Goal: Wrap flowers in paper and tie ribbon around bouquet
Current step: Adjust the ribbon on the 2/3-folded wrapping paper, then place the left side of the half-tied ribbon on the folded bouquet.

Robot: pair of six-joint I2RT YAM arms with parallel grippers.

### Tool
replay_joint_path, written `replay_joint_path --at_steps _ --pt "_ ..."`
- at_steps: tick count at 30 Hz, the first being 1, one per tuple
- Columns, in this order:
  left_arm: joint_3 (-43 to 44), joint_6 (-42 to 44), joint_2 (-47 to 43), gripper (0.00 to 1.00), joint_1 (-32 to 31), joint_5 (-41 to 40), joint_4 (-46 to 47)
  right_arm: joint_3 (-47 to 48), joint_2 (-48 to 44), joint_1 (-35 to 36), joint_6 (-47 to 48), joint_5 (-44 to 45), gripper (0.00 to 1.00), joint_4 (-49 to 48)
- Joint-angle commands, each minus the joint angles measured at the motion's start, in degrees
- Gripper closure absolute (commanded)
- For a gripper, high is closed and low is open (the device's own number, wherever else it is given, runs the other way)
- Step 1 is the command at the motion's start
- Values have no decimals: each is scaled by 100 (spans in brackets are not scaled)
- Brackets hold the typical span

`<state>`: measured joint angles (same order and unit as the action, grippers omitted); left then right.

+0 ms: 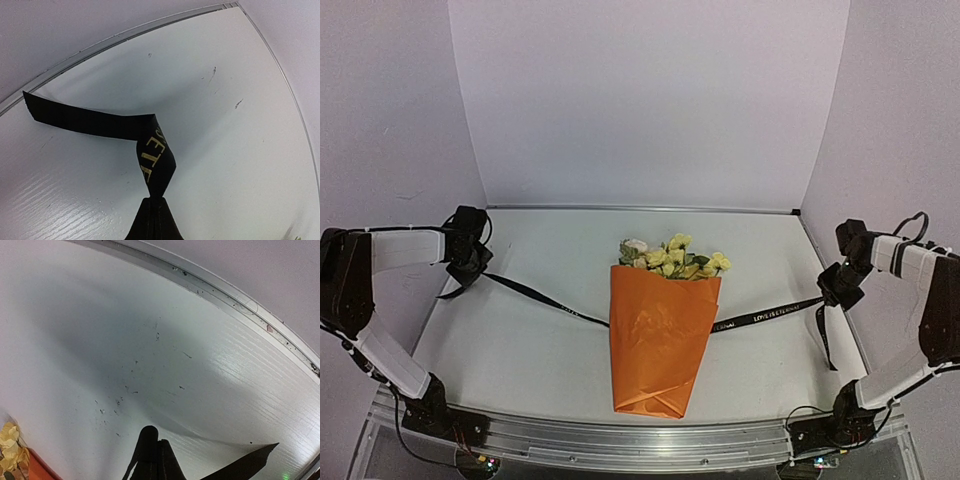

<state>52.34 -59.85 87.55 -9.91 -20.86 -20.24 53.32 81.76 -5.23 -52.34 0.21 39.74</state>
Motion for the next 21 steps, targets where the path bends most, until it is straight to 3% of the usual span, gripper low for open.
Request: replay_joint_path --at_steps 1,5,9,12,15,18,21 --pt "-328 582 -515 100 -19 524 970 100 23 -21 12 -512 100 192" --pt "-715 1727 -1151 100 -429 1867 2753 96 54 16 -47 -1179 100 224" --pt "352 3379 -694 100 -2035 2654 3277 31 12 114 0 -1373 100 281" --pt "1750 4595 392 100 -3516 3253 2728 42 27 154 36 -1519 100 350" --pt "2916 5532 1534 100 -4504 3543 1728 132 91 242 106 -1651 100 459" --pt "3718 6336 2492 100 -5224 3588 974 263 177 391 231 -1689 100 618" --pt "3917 6682 2970 100 -5450 3661 830 449 367 481 338 -1760 100 769"
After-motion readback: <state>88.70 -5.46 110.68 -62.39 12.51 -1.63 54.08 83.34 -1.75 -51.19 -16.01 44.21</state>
